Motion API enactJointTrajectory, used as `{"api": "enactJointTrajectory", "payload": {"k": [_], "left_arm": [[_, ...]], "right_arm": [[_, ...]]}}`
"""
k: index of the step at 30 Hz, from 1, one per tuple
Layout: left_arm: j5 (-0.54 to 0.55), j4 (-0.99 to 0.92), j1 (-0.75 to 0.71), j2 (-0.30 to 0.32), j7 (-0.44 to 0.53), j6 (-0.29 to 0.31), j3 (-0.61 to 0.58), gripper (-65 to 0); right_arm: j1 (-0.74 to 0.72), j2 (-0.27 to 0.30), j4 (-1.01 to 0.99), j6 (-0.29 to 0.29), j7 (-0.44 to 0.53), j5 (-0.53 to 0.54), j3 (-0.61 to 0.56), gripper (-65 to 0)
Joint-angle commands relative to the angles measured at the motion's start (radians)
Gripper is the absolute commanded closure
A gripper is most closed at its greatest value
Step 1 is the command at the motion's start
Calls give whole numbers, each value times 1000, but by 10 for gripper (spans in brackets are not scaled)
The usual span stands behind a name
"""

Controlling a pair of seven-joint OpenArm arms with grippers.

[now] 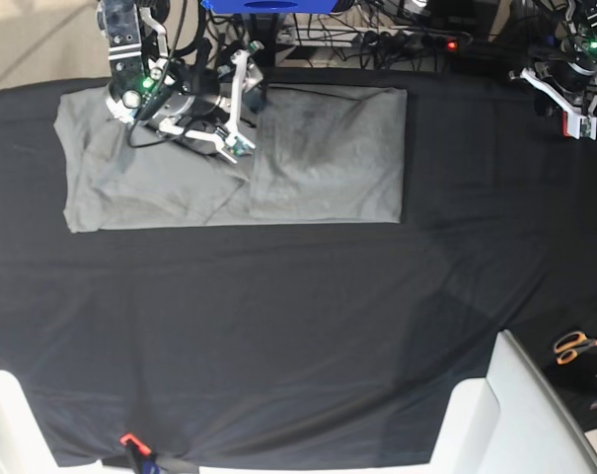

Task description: Fold the T-shirt properly

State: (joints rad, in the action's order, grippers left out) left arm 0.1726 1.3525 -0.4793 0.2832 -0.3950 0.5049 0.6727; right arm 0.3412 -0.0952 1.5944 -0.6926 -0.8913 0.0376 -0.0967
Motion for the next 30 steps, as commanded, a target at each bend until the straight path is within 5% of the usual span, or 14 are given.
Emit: {"api": "enactJointTrajectory", "payload": {"k": [1, 6, 13, 21, 27, 30], "left_arm": [[9, 12, -5, 17, 17, -1, 8, 0], [9, 9, -5, 17, 17, -1, 8, 0], [9, 8, -6, 18, 17, -1, 8, 0], [9, 8, -6, 20, 15, -1, 8, 0], [9, 8, -6, 21, 15, -1, 8, 0], [9, 8, -5, 21, 15, -1, 8, 0]], "right_arm": [[-11, -10, 11, -6, 10, 12, -2, -402], [-15, -11, 11, -6, 10, 12, -67, -399], [-43, -10, 10, -6, 2, 12, -119, -255], [-75, -10, -59, -6, 2, 12, -119, -246], [-81, -10, -91, -6, 1, 12, -114, 0], [-80, -10, -87, -6, -2, 12, -113, -12]]}}
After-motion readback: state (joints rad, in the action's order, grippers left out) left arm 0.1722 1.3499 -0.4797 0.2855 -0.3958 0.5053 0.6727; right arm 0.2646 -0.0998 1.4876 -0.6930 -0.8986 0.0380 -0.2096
